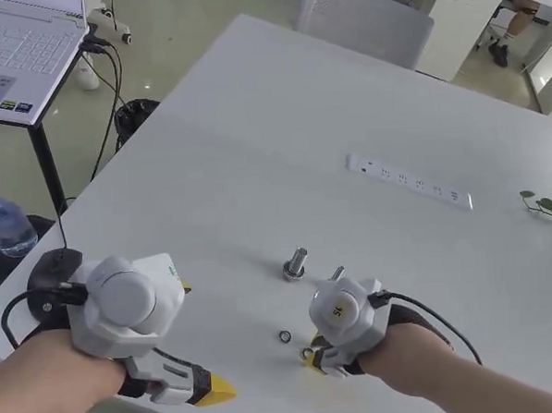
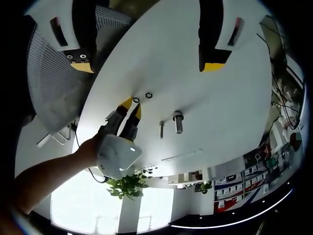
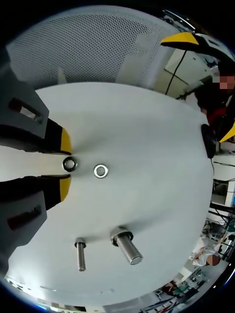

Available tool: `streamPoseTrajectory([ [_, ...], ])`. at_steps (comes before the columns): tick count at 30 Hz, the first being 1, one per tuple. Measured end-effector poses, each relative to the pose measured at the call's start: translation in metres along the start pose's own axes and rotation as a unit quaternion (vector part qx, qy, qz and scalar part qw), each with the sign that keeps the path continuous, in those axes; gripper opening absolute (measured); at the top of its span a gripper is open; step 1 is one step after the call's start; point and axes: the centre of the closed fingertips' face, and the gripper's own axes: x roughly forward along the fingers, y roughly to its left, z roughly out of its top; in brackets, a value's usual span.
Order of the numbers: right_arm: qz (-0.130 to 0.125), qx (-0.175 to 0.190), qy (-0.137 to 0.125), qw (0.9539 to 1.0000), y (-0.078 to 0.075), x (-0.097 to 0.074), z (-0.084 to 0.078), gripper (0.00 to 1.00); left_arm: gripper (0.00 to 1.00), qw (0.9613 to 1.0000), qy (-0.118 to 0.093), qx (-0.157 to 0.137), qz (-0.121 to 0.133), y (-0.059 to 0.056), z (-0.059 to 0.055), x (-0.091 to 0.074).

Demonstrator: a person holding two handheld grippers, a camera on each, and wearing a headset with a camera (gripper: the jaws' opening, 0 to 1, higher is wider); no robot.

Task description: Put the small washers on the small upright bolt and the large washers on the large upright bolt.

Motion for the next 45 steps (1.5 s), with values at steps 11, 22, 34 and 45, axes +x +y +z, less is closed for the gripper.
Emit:
streamPoseTrajectory([
  [11, 0.002, 0.008, 0.029, 0.9995, -0.001, 0.001, 0.0, 0.14, 0.84, 1.0, 0.003, 0.0, 0.002, -0.004, -0.003, -0.002],
  [22, 0.005, 0.014, 0.044, 0.9989, -0.001, 0.001, -0.001, 0.12, 0.83, 1.0, 0.008, -0.002, 0.003, -0.008, -0.006, -0.005],
  [34, 0.008, 0.026, 0.036, 0.999, -0.003, -0.003, -0.005, 0.12, 0.82, 0.9999, 0.01, -0.002, 0.005, -0.006, -0.004, -0.003],
  [45, -0.004, 0.06, 0.03, 0.9978, -0.021, -0.02, -0.025, 0.12, 0.81, 0.9999, 0.013, 0.006, 0.003, -0.005, 0.001, 0.0],
])
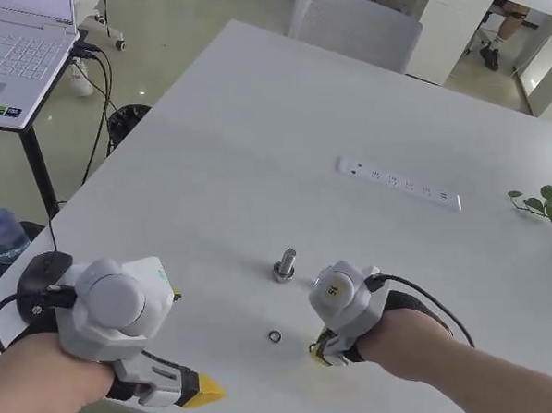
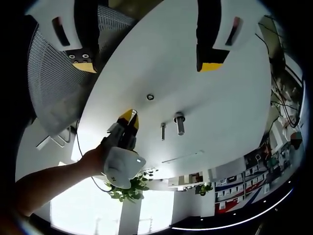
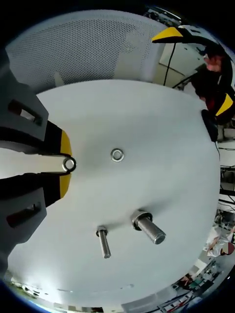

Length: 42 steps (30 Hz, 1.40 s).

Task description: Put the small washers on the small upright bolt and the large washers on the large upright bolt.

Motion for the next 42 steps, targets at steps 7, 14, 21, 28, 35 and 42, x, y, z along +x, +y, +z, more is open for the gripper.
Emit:
streamPoseTrajectory([
  [7, -0.008, 0.019, 0.006, 0.9998, -0.016, -0.009, -0.016, 0.12, 0.81, 1.0, 0.0, 0.0, 0.001, 0.005, 0.002, 0.001],
  [14, -0.012, 0.036, -0.003, 0.9993, -0.025, -0.014, -0.012, 0.12, 0.81, 0.9999, 0.008, 0.008, 0.001, 0.007, -0.003, 0.002],
  [21, -0.021, 0.035, -0.006, 0.9991, -0.043, -0.023, -0.003, 0.12, 0.81, 0.9999, 0.01, 0.008, 0.0, 0.005, -0.003, 0.002],
  [28, -0.033, 0.03, -0.014, 0.9989, -0.061, -0.035, 0.011, 0.12, 0.81, 0.9999, 0.012, 0.009, 0.003, 0.004, -0.002, -0.001],
  [35, -0.043, 0.022, -0.018, 0.9987, -0.077, -0.041, 0.018, 0.12, 0.81, 0.9999, 0.012, 0.01, 0.006, 0.007, 0.0, -0.001],
  [42, -0.048, 0.01, -0.02, 0.9986, -0.089, -0.048, 0.028, 0.12, 0.8, 0.9998, 0.013, 0.006, 0.011, 0.009, 0.001, -0.002],
])
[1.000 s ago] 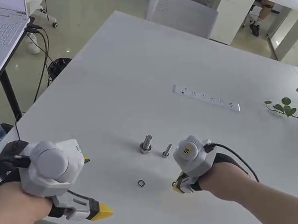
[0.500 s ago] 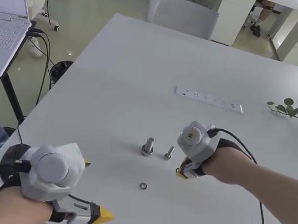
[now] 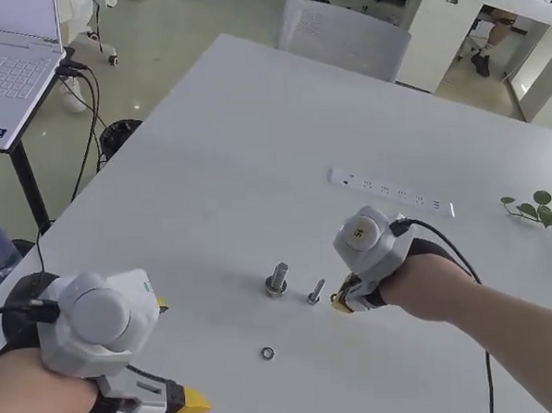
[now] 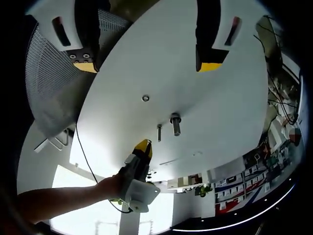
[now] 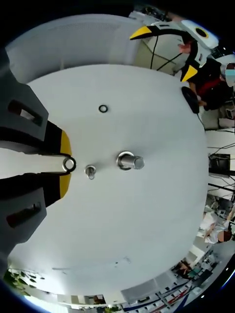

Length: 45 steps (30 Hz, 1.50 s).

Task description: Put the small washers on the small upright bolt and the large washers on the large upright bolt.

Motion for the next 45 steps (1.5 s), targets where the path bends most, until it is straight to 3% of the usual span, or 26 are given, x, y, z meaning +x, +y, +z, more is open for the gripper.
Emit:
streamPoseTrajectory([
  [16, -0.007, -0.018, -0.009, 0.9998, -0.013, 0.003, 0.025, 0.12, 0.79, 0.9999, 0.006, -0.008, 0.007, 0.001, -0.006, -0.004],
  [29, -0.003, -0.028, 0.005, 0.9996, -0.014, 0.013, 0.024, 0.12, 0.77, 0.9998, 0.013, -0.015, 0.007, 0.005, -0.015, -0.005],
  [45, 0.005, -0.038, 0.013, 0.9992, -0.012, 0.023, 0.021, 0.12, 0.76, 0.9997, 0.017, -0.017, 0.008, 0.008, -0.018, -0.003],
])
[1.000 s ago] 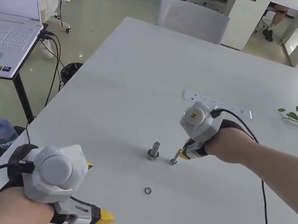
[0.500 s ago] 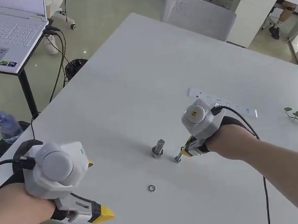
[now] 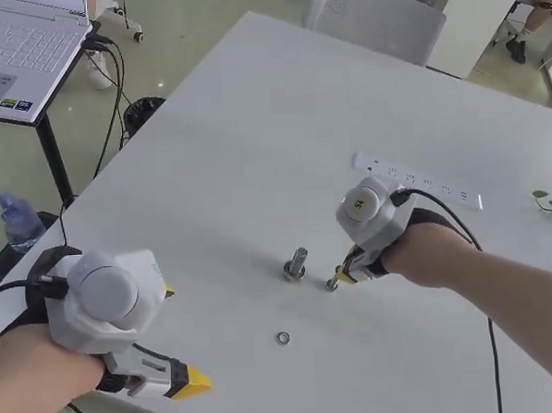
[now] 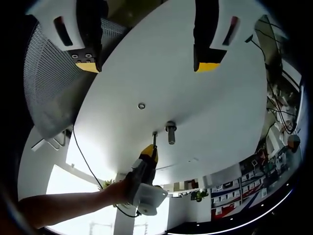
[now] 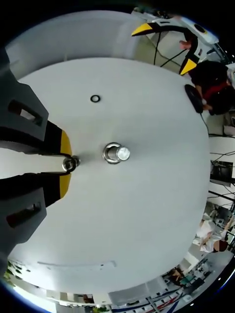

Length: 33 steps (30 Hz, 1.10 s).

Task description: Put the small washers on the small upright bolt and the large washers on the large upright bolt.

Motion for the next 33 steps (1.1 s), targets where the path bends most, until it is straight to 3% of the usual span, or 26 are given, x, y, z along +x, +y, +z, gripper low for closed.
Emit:
streamPoseTrajectory([
  [15, 0.015, 0.002, 0.008, 0.9999, 0.005, 0.021, -0.011, 0.13, 0.75, 0.9999, 0.006, -0.006, -0.006, -0.001, -0.005, 0.003],
  [33, 0.024, -0.008, 0.014, 0.9996, 0.008, 0.037, -0.011, 0.13, 0.75, 0.9998, 0.012, -0.016, -0.005, 0.002, -0.011, 0.004],
])
